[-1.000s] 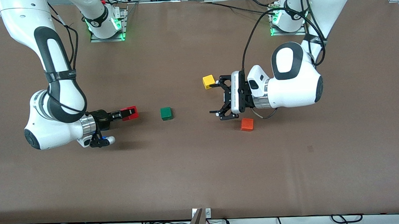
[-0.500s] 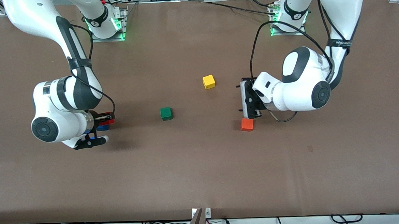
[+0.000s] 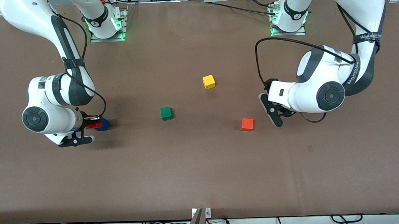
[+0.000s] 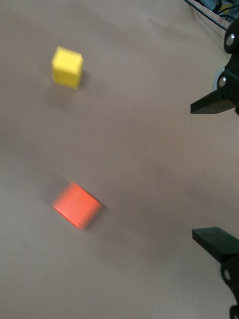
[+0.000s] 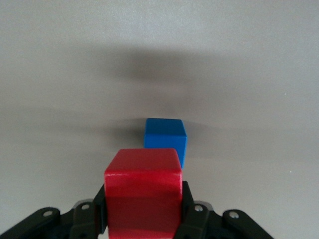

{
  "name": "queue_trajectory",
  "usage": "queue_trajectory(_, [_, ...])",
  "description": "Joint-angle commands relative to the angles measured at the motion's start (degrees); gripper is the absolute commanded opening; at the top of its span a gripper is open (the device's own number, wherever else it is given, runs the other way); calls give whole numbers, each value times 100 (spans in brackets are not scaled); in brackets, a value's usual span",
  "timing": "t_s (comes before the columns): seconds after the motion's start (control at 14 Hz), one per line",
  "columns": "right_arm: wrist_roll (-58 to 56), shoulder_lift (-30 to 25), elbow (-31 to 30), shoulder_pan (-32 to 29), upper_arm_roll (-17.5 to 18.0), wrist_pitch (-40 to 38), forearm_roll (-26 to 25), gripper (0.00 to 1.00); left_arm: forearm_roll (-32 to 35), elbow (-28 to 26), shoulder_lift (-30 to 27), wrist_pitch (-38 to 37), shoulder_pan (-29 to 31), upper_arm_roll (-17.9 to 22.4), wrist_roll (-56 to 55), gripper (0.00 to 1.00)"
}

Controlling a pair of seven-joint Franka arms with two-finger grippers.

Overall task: Pass red block to right arm, stack on blue
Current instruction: 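Carry the red cube with the right gripper over the blue cube, then lower the red cube onto the blue cube while the left gripper withdraws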

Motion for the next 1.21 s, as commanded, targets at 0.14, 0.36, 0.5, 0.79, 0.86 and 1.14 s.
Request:
queue_trajectory(0.14, [287, -315, -691, 101, -35, 641, -129, 0, 1137, 999, -344, -1577, 85, -66, -1594, 100])
queue_trajectory(0.36, [472, -377, -788, 84, -35, 765, -357, 0, 1147, 1589, -379, -2125, 129, -13, -1904, 100])
queue_trajectory(0.5, [691, -447, -1024, 84, -44, 1001, -375, 0, 1094, 1574, -729, -1995, 25, 529, -2017, 100])
queue_trajectory(0.79, [815, -465, -1236, 93, -35, 1204, -384, 0, 323, 171, -1870, -662, 33, 1233, -3131, 100])
queue_trajectory(0.86, [816, -543, -1332, 93, -26, 1213, -375, 0, 269, -242, -2195, -327, 24, 1366, -3465, 100])
queue_trajectory(1.14, [1052, -544, -1509, 206, -26, 1433, -375, 0, 277, -1212, -2910, 492, 33, 1454, -3636, 100])
